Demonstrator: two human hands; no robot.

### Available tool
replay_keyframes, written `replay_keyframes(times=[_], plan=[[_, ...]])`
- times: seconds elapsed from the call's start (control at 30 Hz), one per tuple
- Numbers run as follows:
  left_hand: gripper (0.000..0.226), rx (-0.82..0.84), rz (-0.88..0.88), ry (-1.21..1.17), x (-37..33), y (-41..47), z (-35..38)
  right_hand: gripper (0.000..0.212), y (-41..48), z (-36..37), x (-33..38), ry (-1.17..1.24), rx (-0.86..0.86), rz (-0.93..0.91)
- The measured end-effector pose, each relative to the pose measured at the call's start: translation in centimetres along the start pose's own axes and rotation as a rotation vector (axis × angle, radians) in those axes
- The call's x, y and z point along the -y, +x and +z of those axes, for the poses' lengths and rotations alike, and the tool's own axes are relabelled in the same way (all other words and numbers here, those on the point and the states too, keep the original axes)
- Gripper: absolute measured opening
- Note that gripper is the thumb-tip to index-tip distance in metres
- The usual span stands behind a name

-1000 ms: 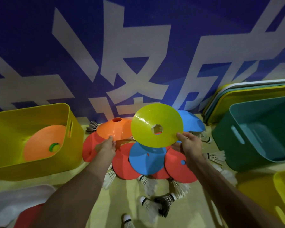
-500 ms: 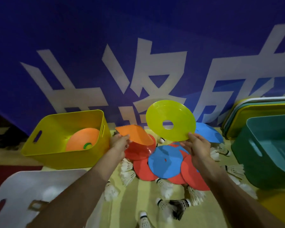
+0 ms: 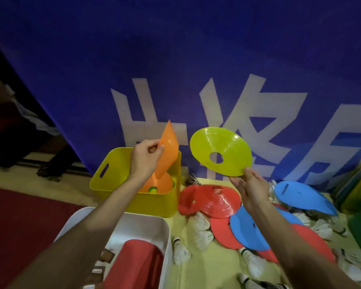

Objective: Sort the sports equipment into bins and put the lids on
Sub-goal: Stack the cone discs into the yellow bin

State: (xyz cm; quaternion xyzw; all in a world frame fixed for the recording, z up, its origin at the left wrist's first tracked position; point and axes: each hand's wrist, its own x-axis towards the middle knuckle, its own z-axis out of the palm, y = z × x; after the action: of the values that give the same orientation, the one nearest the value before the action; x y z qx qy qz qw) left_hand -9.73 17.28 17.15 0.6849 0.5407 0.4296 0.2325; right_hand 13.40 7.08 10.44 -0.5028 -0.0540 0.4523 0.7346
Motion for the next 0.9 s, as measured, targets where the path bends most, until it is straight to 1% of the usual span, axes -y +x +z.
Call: replay_keyframes(times=[0.07,0.13,0.23,0.33,0.4,0.47,0.53,0.57,0.63,0.8,0.9], plan=[[0.023,-0.004,0.090,0.116,1.8,0.6,-1.9,0.022,-0.5,1.8,-1.0,0.008,0.018,-0.017],[0.023,0.026,0.151,0.220,4.1,1.0,-2.9,0.022,-1.1,3.3,-1.9,0.013,0.025,-0.033],[0.025,0.105,0.184,0.307,7.8,1.5,-2.9,0.024,-1.7,4.7,-2.9,-0.009,0.026,-0.037],[0.027,0.169,0.211,0.398,10.8,1.8,-1.9,0.031,-2.0,5.4,-3.8,-0.059,0.018,-0.041],[0.027,0.250,0.186,0.460,12.2,2.0,-0.9,0.034,-2.2,5.7,-4.2,-0.065,0.007,-0.055],[0.029,0.375,0.115,0.486,13.5,2.2,0.5,0.034,-2.5,5.9,-4.5,-0.080,0.006,-0.064],[0.042,0.523,0.016,0.467,14.5,2.1,1.7,0.033,-2.9,6.1,-4.7,-0.115,-0.001,-0.070],[0.046,0.558,-0.021,0.446,14.9,1.9,2.1,0.032,-3.0,6.1,-4.9,-0.137,-0.008,-0.072],[0.045,0.535,-0.038,0.392,15.5,1.7,2.2,0.033,-3.1,6.1,-5.2,-0.172,-0.016,-0.070],[0.030,0.395,-0.122,0.260,16.9,2.8,0.0,0.039,-2.6,6.6,-6.8,-0.225,-0.030,-0.032],[0.027,0.350,-0.147,0.186,17.3,3.5,-1.9,0.036,-2.3,8.2,-8.2,-0.253,0.015,-0.004]])
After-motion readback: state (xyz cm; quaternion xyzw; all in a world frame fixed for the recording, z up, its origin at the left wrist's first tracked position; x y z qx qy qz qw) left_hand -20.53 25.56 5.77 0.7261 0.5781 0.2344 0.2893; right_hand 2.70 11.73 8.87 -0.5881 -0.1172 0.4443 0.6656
